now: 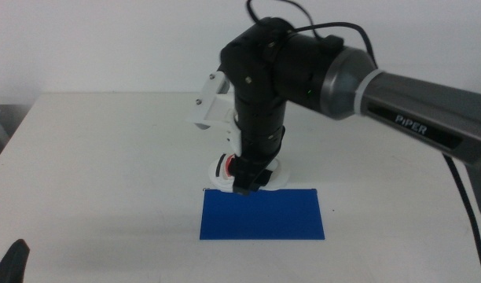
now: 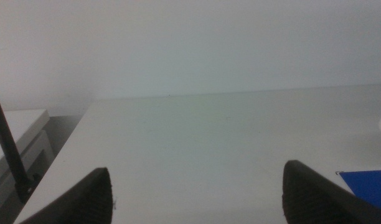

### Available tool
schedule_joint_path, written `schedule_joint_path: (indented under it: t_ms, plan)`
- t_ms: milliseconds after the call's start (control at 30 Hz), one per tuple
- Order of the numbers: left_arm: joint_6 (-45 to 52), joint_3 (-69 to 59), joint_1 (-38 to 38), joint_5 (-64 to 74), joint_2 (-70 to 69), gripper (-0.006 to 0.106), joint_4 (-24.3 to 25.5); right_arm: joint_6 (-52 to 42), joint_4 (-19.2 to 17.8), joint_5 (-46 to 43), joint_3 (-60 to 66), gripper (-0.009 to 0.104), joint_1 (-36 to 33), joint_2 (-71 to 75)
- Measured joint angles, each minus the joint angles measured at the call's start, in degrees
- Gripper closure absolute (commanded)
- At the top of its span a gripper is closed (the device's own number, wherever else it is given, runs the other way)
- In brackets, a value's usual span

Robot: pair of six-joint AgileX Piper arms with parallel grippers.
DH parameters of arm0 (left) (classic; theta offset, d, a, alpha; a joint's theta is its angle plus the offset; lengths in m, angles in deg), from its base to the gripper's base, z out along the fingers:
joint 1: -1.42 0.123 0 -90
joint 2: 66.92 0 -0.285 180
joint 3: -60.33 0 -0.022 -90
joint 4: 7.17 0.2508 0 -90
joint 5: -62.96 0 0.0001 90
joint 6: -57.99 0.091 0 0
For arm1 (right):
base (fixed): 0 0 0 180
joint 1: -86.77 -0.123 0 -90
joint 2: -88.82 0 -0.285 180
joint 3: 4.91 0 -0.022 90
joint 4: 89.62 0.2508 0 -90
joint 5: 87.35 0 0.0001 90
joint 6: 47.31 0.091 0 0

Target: Use one arm to grab the shoe from the table and place it on the mat.

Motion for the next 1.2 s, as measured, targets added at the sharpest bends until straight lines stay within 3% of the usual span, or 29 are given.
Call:
schedule_joint_path:
  t_ms: [267,533,867,1200]
  plan:
    - [0.0,0.0,0.0,0.0,0.0,0.007,0.0,-12.04,8.44,0.04,0.0,0.098,3.17,0.0]
    - [0.0,0.0,0.0,0.0,0.0,0.007,0.0,-13.65,11.84,-0.63,1.86,0.098,4.99,0.5]
    - [0.0,0.0,0.0,0.0,0.0,0.007,0.0,-16.39,16.01,-14.09,15.01,0.098,6.9,3.58]
    - [0.0,0.0,0.0,0.0,0.0,0.007,0.0,-16.45,16.53,-21.22,17.93,0.098,7.53,2.74]
